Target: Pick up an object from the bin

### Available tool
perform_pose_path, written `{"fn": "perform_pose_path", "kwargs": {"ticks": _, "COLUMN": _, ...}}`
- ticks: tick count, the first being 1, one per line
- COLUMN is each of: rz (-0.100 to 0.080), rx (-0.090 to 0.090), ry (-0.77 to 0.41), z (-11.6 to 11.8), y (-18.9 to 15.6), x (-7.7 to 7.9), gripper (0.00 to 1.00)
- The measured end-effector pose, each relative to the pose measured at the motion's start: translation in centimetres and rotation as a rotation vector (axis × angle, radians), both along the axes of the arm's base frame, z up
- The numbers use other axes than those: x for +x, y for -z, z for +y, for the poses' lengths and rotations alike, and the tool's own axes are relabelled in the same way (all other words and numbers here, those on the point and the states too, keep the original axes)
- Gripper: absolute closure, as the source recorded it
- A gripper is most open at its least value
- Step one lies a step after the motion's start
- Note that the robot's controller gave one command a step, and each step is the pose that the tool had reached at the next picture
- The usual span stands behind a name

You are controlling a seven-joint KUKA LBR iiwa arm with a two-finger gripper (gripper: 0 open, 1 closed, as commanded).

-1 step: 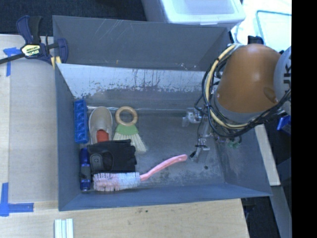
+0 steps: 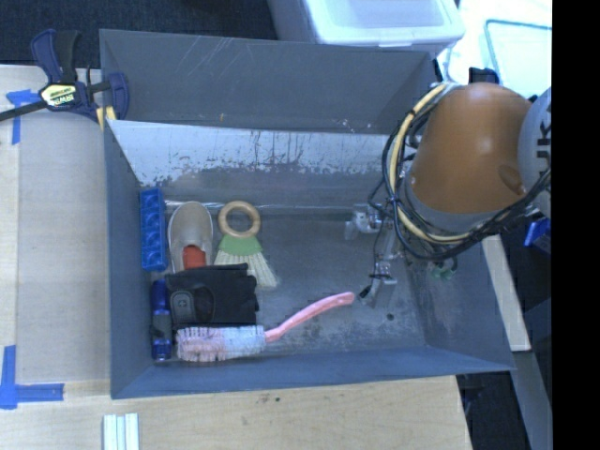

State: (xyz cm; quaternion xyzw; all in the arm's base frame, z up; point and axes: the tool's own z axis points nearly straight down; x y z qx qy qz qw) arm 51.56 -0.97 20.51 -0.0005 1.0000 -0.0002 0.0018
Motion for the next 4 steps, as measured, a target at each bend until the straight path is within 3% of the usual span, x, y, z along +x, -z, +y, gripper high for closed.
{"fn": "perform_pose_path", "kwargs": {"ticks": 1, "rz": 0.006, "rx": 0.000, "ry": 0.074, "z": 2.4, "y": 8.7, "x": -1.3, "gripper": 0.00}}
{"fn": "perform_pose_path", "kwargs": {"ticks": 2, "rz": -0.015, "rx": 0.002, "ry": 0.240, "z": -1.5, "y": 8.6, "x": -0.4, "gripper": 1.00}}
{"fn": "perform_pose_path", "kwargs": {"ticks": 3, "rz": -0.015, "rx": 0.002, "ry": 0.239, "z": -1.5, "y": 8.6, "x": -0.4, "gripper": 1.00}}
{"fn": "perform_pose_path", "kwargs": {"ticks": 4, "rz": -0.018, "rx": 0.001, "ry": 0.228, "z": 1.3, "y": 13.6, "x": -3.1, "gripper": 1.00}}
